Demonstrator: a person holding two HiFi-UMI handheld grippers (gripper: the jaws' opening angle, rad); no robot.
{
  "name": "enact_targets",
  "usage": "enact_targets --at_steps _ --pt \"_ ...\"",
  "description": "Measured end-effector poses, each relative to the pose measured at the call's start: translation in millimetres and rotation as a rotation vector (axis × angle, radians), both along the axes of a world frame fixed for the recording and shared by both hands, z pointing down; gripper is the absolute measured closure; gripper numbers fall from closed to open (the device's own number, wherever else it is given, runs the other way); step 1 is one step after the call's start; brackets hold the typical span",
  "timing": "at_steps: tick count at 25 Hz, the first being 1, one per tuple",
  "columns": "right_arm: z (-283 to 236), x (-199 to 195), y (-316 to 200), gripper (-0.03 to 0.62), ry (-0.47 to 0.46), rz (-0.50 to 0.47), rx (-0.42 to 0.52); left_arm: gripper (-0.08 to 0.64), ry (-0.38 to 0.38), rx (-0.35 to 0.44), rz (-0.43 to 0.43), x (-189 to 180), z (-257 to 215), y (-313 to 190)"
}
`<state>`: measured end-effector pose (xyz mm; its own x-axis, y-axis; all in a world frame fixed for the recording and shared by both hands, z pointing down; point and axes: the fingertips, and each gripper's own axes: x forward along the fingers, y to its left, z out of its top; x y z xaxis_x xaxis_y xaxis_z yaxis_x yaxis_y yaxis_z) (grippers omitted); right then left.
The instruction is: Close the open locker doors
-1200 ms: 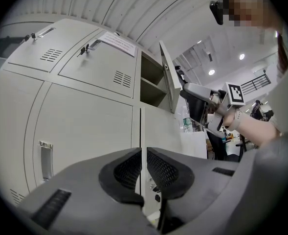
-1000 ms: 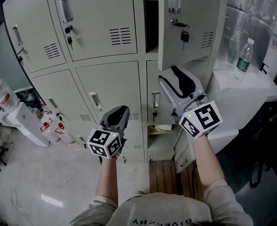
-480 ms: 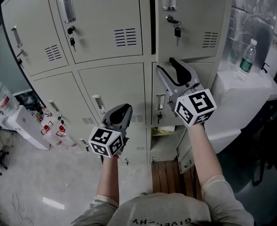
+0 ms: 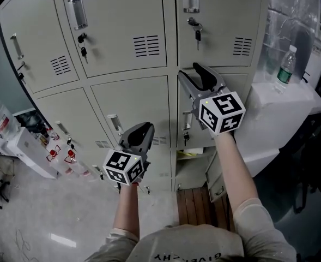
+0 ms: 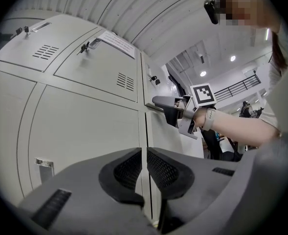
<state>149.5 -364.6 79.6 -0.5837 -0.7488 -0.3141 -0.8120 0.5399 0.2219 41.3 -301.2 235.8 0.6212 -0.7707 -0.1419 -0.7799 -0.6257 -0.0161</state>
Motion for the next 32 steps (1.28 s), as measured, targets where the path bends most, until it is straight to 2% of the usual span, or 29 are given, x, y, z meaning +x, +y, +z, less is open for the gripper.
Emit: enact_targets --at_steps 14,19,24,32 --pt "5 -7 -18 0.383 0.017 0.033 -0.074 0.531 0.005 -0.007 -0.006 -13 3 3" --pt "5 -6 -16 0.382 -0.012 0.012 -0.079 0.531 0.011 -0.008 -0.004 -12 3 3" --pt "4 7 -3 0.374 -0.043 -0.023 -0.054 0.531 0.033 -0.017 0.009 -3 5 4" --pt "21 43 34 0.371 -0.036 -0.063 -0.029 0.531 0.063 -0.034 0.04 23 10 5"
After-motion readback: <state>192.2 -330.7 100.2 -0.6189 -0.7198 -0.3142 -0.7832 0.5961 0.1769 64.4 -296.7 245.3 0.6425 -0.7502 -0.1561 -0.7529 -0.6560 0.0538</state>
